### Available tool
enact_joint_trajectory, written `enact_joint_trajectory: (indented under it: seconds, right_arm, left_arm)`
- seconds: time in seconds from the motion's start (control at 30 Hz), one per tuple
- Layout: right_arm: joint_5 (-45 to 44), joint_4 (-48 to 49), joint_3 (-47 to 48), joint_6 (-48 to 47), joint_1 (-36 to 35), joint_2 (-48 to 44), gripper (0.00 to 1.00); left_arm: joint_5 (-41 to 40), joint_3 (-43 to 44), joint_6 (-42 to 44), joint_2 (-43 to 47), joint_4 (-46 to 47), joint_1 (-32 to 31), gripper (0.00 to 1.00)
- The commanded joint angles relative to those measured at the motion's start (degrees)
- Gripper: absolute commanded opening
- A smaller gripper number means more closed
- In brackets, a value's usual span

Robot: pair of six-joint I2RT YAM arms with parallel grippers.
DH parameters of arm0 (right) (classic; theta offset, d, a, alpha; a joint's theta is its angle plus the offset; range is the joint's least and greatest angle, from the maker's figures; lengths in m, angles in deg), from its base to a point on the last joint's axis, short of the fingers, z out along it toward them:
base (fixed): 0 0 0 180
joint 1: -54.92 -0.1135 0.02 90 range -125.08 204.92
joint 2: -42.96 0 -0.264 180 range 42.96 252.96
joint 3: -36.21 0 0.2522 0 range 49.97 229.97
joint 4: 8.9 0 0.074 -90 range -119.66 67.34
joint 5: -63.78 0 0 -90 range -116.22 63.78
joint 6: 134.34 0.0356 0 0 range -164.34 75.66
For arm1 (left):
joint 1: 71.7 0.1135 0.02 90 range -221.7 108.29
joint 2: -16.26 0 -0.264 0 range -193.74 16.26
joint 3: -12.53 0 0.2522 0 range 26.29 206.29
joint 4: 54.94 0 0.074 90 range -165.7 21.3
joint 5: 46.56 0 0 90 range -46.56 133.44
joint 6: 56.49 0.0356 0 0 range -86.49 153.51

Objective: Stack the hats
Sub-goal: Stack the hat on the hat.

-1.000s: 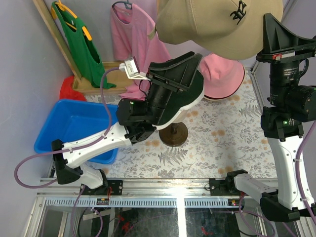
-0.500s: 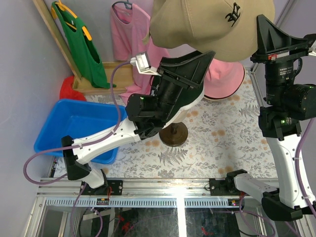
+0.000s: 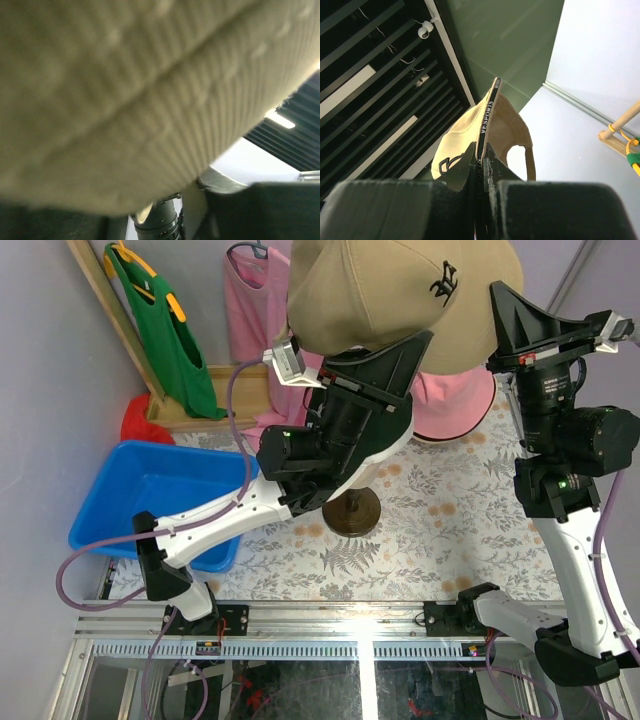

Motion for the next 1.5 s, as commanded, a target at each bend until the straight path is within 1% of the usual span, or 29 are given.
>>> enact_joint_trajectory:
  seconds: [0.0, 0.1, 0.2, 0.4, 0.43, 0.47, 0.57, 0.63, 0.7, 0.77, 0.93, 1.03, 1.1, 1.2, 1.3, 1.47]
  right_arm:
    - [-0.7, 1.6, -0.4, -0.8, -1.3, -0.6, 0.0]
    - [-0.3, 0.5, -0.8, -1.9, -1.4, -1.1, 0.0]
    - [0.5, -0.4, -0.7, -3.3, -1.4, -1.4, 0.0]
    - [2.0, -5.5, 1.0, -10.2, -1.3, -2.6, 0.01]
    - [1.9, -7.6, 1.4, -11.7, -1.3, -2.9, 0.05]
    - [2.1, -9.3, 2.1, -13.5, -1.4, -3.1, 0.11]
    - [1.3, -16.4, 4.2, -20.0, -1.3, -4.3, 0.35]
    - [1.0, -18.9, 4.5, -22.7, -1.3, -4.8, 0.49]
    - [1.3, -20.5, 4.6, -24.2, -1.3, -5.2, 0.59]
    - [1.5, -22.6, 4.7, -25.8, -1.3, -5.6, 0.63]
    - [-0.7, -26.2, 4.8, -32.0, -1.3, -7.2, 0.65]
    - [-1.6, -29.6, 10.0, -36.2, -1.3, -5.8, 0.66]
    - [-0.3, -32.1, 14.7, -37.8, -1.4, -2.8, 0.66]
    - [3.8, -36.7, 23.9, -38.6, -1.4, 2.6, 0.66]
    - [6.9, -37.2, 27.6, -38.7, -1.4, 5.6, 0.66]
    - [9.5, -36.8, 30.0, -39.2, -1.3, 7.1, 0.68]
  left_arm:
    - [2.0, -1.3, 0.7, 2.0, 5.5, 1.2, 0.3]
    - [2.7, -1.9, 0.8, 2.9, 5.7, 1.6, 0.12]
    - [4.1, -2.1, 0.9, 3.9, 5.1, 1.9, 0.0]
    - [10.0, -1.4, -0.1, 7.0, 0.1, 3.8, 0.0]
    - [11.1, -1.7, -0.6, 7.8, -0.7, 4.5, 0.0]
    - [12.0, -1.9, -1.2, 8.7, -1.7, 5.3, 0.0]
    - [15.1, -2.9, -4.0, 11.6, -4.9, 8.4, 0.0]
    - [17.3, -3.8, -6.5, 13.5, -6.7, 10.8, 0.0]
    - [20.1, -4.2, -9.1, 14.9, -8.8, 13.4, 0.0]
    - [23.0, -4.1, -12.6, 16.0, -10.2, 15.8, 0.0]
    - [32.4, -1.2, -19.9, 16.4, -14.1, 21.4, 0.0]
    - [39.5, 1.7, -23.3, 15.4, -17.6, 23.5, 0.0]
    - [45.2, 3.2, -25.8, 14.9, -19.2, 24.6, 0.0]
    - [51.9, 3.6, -30.7, 14.4, -19.0, 26.7, 0.0]
    - [56.8, 2.7, -34.7, 14.7, -18.1, 28.3, 0.0]
    - [63.3, -0.5, -41.0, 15.9, -14.5, 30.2, 0.0]
